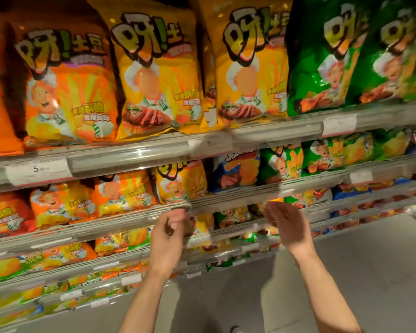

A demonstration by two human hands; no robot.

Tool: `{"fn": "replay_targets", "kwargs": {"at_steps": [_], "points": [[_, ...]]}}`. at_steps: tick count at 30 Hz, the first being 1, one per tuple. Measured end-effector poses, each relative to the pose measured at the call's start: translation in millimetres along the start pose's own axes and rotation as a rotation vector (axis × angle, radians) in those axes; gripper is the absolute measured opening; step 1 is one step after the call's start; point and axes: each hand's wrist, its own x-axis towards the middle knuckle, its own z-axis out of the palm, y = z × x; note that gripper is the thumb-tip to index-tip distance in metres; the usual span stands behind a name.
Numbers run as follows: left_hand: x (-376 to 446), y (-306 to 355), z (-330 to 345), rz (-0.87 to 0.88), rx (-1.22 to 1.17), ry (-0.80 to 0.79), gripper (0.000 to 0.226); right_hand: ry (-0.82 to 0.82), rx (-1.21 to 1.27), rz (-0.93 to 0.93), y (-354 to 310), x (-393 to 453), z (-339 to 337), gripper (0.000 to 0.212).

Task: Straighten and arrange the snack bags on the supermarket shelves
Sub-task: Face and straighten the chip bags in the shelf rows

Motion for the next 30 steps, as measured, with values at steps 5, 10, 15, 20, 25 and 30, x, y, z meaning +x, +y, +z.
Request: {"fn": "replay_targets", "kwargs": {"at_steps": [5, 10, 15, 20, 25, 30], "points": [[14.3, 23.7, 81.8, -0.024, -0.030, 0.057, 0.013, -0.081, -0.102, -0.089, -21.5, 56.0, -40.9, 0.016], [34.3, 37.5, 124.3, 0.005, -0.031, 0.085, 0.019, -0.184, -0.076, -0.132, -44.7, 96.2, -37.0, 0.016], [67.6, 37.4, 143.9, 0.034, 0.141, 0.083, 0.052, -0.200, -0.279, -0.365, -62.9, 110.7, -1.1, 0.020], [83.0, 28.0, 153.2, 0.013, 0.308, 0.057, 0.059, -0.204, -0.585, -0.500, -58.3, 108.8, 16.6, 0.030], [84.5, 28.3, 156.8, 0.046, 0.315, 0.142, 0.054, -0.342, -0.397, -0.353, -55.9, 109.2, 14.0, 0.042], [79.5, 38.6, 157.7, 0.127, 0.278, 0.217, 0.046, -0.358, -0.303, -0.335, -57.4, 118.8, 8.1, 0.034]]}}
